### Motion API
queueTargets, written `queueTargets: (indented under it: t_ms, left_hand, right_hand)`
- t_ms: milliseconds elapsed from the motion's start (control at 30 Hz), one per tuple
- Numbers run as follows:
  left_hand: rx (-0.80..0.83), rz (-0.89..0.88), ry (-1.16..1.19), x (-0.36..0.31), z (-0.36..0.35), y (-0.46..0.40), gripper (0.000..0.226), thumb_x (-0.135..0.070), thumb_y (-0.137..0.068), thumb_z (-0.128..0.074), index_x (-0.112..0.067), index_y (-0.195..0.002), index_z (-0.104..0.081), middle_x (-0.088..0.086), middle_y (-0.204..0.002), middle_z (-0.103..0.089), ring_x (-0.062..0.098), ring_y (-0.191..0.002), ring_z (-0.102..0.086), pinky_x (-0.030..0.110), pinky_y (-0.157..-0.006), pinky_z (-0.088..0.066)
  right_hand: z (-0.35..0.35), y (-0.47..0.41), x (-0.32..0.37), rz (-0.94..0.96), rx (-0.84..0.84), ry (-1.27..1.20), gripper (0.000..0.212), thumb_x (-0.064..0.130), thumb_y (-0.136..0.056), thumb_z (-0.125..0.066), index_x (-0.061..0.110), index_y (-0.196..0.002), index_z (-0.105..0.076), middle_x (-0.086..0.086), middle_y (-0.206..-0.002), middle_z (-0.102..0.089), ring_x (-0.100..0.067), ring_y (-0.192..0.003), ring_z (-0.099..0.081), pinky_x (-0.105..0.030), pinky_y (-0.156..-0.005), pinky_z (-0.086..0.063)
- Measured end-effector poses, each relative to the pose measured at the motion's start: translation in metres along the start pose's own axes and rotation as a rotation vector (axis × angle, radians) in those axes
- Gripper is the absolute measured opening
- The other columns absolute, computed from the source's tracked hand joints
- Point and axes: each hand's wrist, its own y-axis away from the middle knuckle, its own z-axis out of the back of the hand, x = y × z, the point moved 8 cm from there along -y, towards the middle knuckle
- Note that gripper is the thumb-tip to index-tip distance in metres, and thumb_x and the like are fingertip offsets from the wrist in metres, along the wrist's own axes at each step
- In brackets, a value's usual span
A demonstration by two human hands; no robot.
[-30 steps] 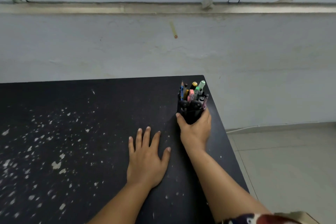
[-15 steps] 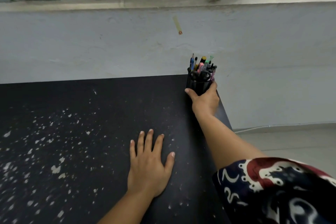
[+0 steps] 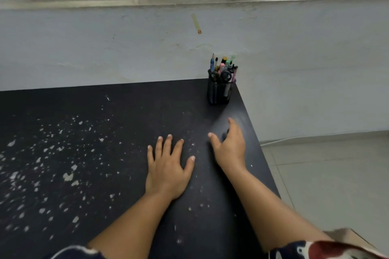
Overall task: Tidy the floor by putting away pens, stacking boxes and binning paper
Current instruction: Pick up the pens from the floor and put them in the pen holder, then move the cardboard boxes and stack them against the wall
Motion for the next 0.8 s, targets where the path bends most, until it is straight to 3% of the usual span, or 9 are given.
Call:
queueTargets:
  t_ms: [100, 167, 233, 367, 500, 800]
  left_hand:
    - [-0.075, -0.02, 0.187, 0.0, 0.009, 0.005, 0.051, -0.049, -0.09, -0.039, -0.02, -0.129, -0.057, 0.0, -0.142, -0.05, 0.022, -0.141, -0.031, 0.048, -0.119, -0.009]
    - [-0.11, -0.009, 0.341, 0.006, 0.013, 0.017, 0.041, -0.037, -0.088, -0.046, -0.013, -0.115, -0.065, 0.002, -0.126, -0.062, 0.023, -0.133, -0.045, 0.048, -0.117, -0.019]
    - [-0.059, 0.002, 0.376, 0.009, 0.014, 0.041, 0.033, -0.026, -0.091, -0.055, -0.011, -0.118, -0.063, 0.003, -0.13, -0.059, 0.023, -0.136, -0.04, 0.044, -0.118, -0.016]
    - [0.046, 0.0, 0.358, 0.004, 0.023, 0.102, 0.04, -0.025, -0.093, -0.057, -0.014, -0.131, -0.055, -0.001, -0.14, -0.051, 0.019, -0.141, -0.03, 0.04, -0.119, -0.018]
    - [0.011, -0.039, 0.361, -0.002, 0.046, 0.152, 0.04, -0.021, -0.091, -0.059, -0.01, -0.13, -0.058, 0.002, -0.137, -0.055, 0.021, -0.138, -0.036, 0.033, -0.116, -0.024]
    - [-0.048, -0.102, 0.37, -0.018, 0.087, 0.236, 0.036, -0.02, -0.088, -0.062, -0.013, -0.123, -0.062, -0.001, -0.124, -0.062, 0.02, -0.12, -0.052, 0.033, -0.101, -0.041]
  right_hand:
    - [0.005, 0.04, -0.005, 0.083, 0.09, 0.123, 0.069, 0.035, -0.091, -0.064, 0.016, -0.149, -0.031, -0.001, -0.155, -0.032, -0.018, -0.143, -0.031, -0.04, -0.115, -0.032]
    - [0.008, 0.064, -0.007, 0.132, 0.139, 0.218, 0.066, 0.038, -0.093, -0.061, 0.017, -0.149, -0.033, -0.001, -0.155, -0.033, -0.018, -0.144, -0.028, -0.039, -0.118, -0.027]
    - [0.014, 0.092, -0.008, 0.177, 0.166, 0.327, 0.062, 0.041, -0.094, -0.057, 0.016, -0.147, -0.036, -0.001, -0.153, -0.037, -0.018, -0.145, -0.025, -0.037, -0.121, -0.017]
    - [0.023, 0.145, -0.017, 0.194, 0.252, 0.476, 0.061, 0.049, -0.096, -0.05, 0.019, -0.147, -0.036, 0.001, -0.156, -0.032, -0.017, -0.148, -0.015, -0.037, -0.121, -0.005]
    - [0.047, 0.19, -0.017, 0.119, 0.258, 0.43, 0.059, 0.049, -0.096, -0.049, 0.021, -0.147, -0.036, 0.002, -0.153, -0.037, -0.017, -0.147, -0.02, -0.04, -0.121, -0.013]
    - [0.108, 0.274, -0.004, 0.107, 0.136, 0.381, 0.049, 0.042, -0.095, -0.055, 0.02, -0.138, -0.049, 0.002, -0.136, -0.055, -0.018, -0.131, -0.043, -0.036, -0.109, -0.035]
